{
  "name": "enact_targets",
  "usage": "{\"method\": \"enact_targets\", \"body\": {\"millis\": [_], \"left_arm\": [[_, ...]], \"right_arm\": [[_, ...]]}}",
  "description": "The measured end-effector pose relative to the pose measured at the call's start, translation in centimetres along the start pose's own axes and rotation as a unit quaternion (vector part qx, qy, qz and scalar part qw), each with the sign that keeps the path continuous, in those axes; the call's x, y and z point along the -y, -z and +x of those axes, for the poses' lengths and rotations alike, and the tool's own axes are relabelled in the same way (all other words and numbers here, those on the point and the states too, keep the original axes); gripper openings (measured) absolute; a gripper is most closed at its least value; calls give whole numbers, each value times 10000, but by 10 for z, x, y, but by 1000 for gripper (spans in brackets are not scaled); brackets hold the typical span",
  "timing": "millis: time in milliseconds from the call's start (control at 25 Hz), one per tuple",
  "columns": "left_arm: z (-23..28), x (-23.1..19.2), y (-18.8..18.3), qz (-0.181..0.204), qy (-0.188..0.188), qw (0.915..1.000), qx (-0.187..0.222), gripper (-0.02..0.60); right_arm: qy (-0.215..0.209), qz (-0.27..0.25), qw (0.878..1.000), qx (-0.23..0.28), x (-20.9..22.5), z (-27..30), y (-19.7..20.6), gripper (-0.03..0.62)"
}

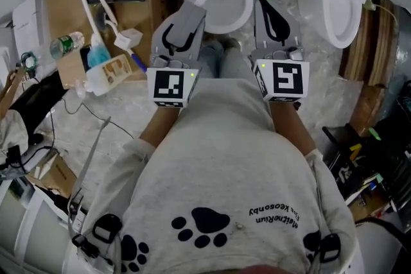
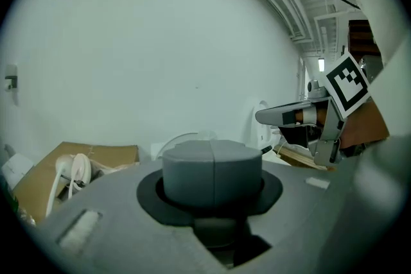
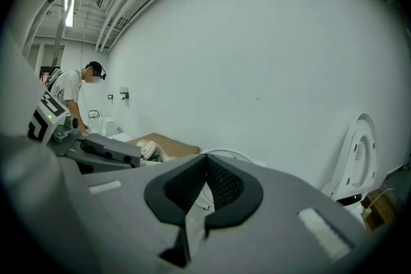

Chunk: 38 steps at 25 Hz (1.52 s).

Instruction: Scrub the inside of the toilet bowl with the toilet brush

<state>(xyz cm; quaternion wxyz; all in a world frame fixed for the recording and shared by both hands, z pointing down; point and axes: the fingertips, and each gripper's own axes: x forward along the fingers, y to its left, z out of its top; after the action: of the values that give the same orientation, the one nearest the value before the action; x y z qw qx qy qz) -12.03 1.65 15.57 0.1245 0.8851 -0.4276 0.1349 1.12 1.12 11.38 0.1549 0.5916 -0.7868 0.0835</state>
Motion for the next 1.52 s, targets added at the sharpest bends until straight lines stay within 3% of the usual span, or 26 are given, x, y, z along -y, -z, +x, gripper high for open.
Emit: {"method": "enact_targets", "body": {"millis": [240,520,1160,1520], "left_arm": [[29,-1,6,-49,120,9999,-71,152],[48,0,41,-42,108,9994,-324,152],[97,4,172,90,182,9933,-1135,152],[107,6,239,29,231,9887,-1479,152]], "right_arm": [[61,117,9998,-179,10,16,19,-2],[-56,209,9987,-464,19,31,61,-2],[-266,588,9898,-1273,34,73,213,-2],[-413,718,9862,-1431,23,90,266,-2]]}}
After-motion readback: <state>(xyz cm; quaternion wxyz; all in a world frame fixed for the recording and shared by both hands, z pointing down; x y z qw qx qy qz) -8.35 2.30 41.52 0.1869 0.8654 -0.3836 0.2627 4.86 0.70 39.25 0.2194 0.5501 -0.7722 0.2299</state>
